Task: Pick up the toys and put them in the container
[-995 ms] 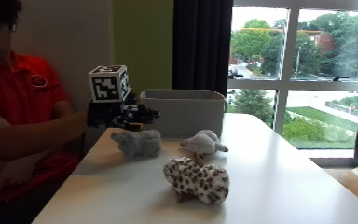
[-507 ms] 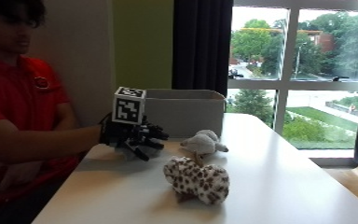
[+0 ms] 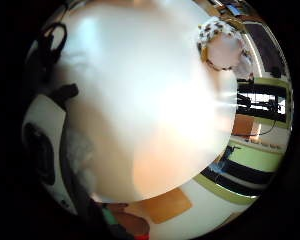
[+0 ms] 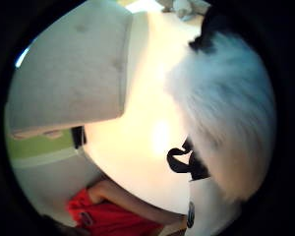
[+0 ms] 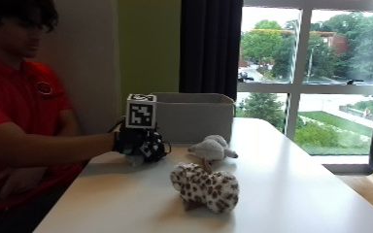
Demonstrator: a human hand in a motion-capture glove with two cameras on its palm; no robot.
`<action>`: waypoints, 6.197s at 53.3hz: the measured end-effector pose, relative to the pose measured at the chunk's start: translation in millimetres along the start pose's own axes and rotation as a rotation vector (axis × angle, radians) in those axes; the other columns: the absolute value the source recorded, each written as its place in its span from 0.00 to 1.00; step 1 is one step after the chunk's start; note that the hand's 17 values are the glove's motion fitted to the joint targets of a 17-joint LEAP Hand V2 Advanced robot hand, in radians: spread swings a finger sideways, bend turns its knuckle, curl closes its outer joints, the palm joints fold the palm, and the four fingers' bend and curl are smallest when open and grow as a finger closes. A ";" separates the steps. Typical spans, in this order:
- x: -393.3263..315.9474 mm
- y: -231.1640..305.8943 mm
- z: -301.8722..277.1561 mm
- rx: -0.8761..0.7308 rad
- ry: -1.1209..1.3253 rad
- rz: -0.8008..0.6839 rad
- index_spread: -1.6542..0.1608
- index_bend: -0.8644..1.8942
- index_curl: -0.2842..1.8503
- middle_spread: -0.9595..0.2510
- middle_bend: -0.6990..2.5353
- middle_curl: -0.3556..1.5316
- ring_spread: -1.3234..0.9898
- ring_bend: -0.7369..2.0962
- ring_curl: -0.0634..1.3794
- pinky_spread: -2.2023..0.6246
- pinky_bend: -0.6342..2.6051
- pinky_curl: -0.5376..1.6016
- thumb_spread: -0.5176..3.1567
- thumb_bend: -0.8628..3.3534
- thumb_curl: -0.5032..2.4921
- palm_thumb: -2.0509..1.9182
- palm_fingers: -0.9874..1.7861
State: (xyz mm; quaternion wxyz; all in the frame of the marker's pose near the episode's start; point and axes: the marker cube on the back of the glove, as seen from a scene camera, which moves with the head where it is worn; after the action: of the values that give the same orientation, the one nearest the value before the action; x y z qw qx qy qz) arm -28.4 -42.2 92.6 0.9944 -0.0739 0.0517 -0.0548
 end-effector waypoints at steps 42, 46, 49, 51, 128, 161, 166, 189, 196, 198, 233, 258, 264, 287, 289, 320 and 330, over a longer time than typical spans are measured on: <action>-87.6 -52.6 -214.5 0.372 -0.029 -0.129 0.66 0.62 0.48 0.53 0.51 0.51 0.41 0.71 0.42 0.62 0.51 0.46 0.25 0.23 0.46 0.69 0.78; -128.9 -73.7 -228.7 0.364 0.025 -0.059 0.66 0.62 0.50 0.54 0.51 0.51 0.41 0.72 0.42 0.62 0.51 0.46 0.24 0.23 0.47 0.68 0.77; -155.5 -83.1 -229.8 0.355 0.049 -0.162 0.66 0.62 0.52 0.54 0.51 0.52 0.41 0.72 0.43 0.62 0.51 0.46 0.23 0.23 0.47 0.68 0.76; -169.7 -89.6 -228.4 0.349 0.052 -0.207 0.66 0.61 0.53 0.54 0.51 0.51 0.41 0.71 0.42 0.62 0.51 0.47 0.23 0.22 0.48 0.68 0.75; 200.5 -114.4 -73.3 0.032 0.086 0.414 0.68 0.37 0.37 0.69 0.28 0.39 0.52 0.41 0.20 0.80 0.48 0.39 0.45 0.19 0.27 0.50 0.35; 220.7 -132.0 -28.3 -0.306 0.036 0.433 0.68 0.39 0.30 0.76 0.23 0.31 0.53 0.63 0.31 0.73 0.62 0.45 0.48 0.22 0.29 0.58 0.42; 214.8 -137.8 -31.3 -0.274 0.123 0.424 0.67 0.43 0.32 0.75 0.24 0.29 0.50 0.64 0.31 0.69 0.61 0.43 0.50 0.23 0.30 0.61 0.47; 184.0 -121.9 -57.0 -0.002 0.131 0.387 0.68 0.56 0.45 0.48 0.37 0.39 0.38 0.61 0.31 0.62 0.50 0.41 0.35 0.25 0.40 0.69 0.75; 158.0 -115.2 -112.0 0.133 0.023 0.335 0.68 0.56 0.48 0.45 0.38 0.40 0.37 0.61 0.32 0.61 0.49 0.41 0.32 0.24 0.42 0.69 0.75; 151.2 -114.8 -124.4 0.148 0.051 0.318 0.68 0.56 0.49 0.45 0.39 0.41 0.37 0.61 0.33 0.61 0.49 0.42 0.31 0.24 0.43 0.69 0.75; -160.6 -133.9 -225.1 0.210 -0.050 -0.249 0.68 0.55 0.60 0.42 0.37 0.47 0.37 0.61 0.35 0.61 0.48 0.44 0.23 0.22 0.51 0.68 0.74; -230.6 -127.8 -211.1 0.030 -0.153 -0.377 0.65 0.42 0.60 0.62 0.25 0.39 0.45 0.54 0.33 0.65 0.56 0.48 0.34 0.19 0.51 0.62 0.45; -215.4 -122.2 -217.3 0.045 -0.219 -0.396 0.63 0.39 0.54 0.71 0.26 0.37 0.51 0.47 0.27 0.71 0.58 0.47 0.40 0.19 0.45 0.56 0.37; -53.2 -121.0 -184.5 0.124 -0.017 -0.128 0.64 0.39 0.45 0.74 0.27 0.35 0.58 0.40 0.21 0.78 0.55 0.43 0.47 0.20 0.35 0.52 0.34; -40.1 -121.7 -177.5 0.128 -0.023 -0.135 0.64 0.39 0.45 0.74 0.27 0.35 0.58 0.39 0.21 0.78 0.55 0.43 0.47 0.20 0.34 0.52 0.35; 16.8 -177.7 -40.2 -0.057 -0.023 -0.002 0.66 0.36 0.37 0.71 0.27 0.35 0.57 0.37 0.22 0.80 0.52 0.41 0.46 0.20 0.30 0.51 0.34; 24.8 -191.3 -27.6 -0.048 0.106 -0.014 0.67 0.36 0.33 0.72 0.27 0.35 0.58 0.36 0.22 0.81 0.54 0.41 0.45 0.20 0.29 0.52 0.33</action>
State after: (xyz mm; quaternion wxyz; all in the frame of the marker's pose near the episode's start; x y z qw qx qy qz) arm -26.4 -237.1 92.3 0.9878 -0.0949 0.1049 -0.0645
